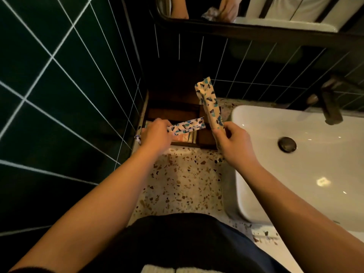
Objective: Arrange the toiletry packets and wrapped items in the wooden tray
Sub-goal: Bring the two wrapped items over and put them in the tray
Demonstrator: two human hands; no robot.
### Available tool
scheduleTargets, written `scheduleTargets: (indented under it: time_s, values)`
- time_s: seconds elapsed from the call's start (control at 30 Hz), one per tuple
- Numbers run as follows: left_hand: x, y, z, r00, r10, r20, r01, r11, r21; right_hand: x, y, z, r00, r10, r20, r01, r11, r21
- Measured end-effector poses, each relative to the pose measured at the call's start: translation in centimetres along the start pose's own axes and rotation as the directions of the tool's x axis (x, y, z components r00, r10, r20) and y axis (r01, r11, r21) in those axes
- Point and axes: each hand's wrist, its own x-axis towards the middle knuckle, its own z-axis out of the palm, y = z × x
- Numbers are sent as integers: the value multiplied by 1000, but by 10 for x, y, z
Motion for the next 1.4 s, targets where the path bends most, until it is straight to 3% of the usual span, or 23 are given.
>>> scheduleTargets:
  time_s: [0.2,0.43,0.8,0.9,1.07,1.17,1.4]
  values:
    - [59,6,5,999,-47,10,45,991,127,33,-5,18,998,59,-16,-58,997,41]
    - [120,6,14,995,27,99,-55,956,287,66,5,33,991,133,-17,-132,990,54]
    - [167,7,43,979,76,191,-135,936,325,103,13,52,979,190,69,-194,980,53]
    - [162,2,46,986,98,131,-128,962,240,111,16,56,981,180,72,-183,983,34]
    - [148,-16,62,975,181,-130,-161,975,151,115,14,62,977,192,93,-198,978,61]
    - [133,-22,63,963,101,-251,-83,993,82,116,14,65,977,190,92,-196,979,53]
    - [116,-17,75,1000,-8,21,5,992,126,114,14,68,973,201,117,-208,976,56]
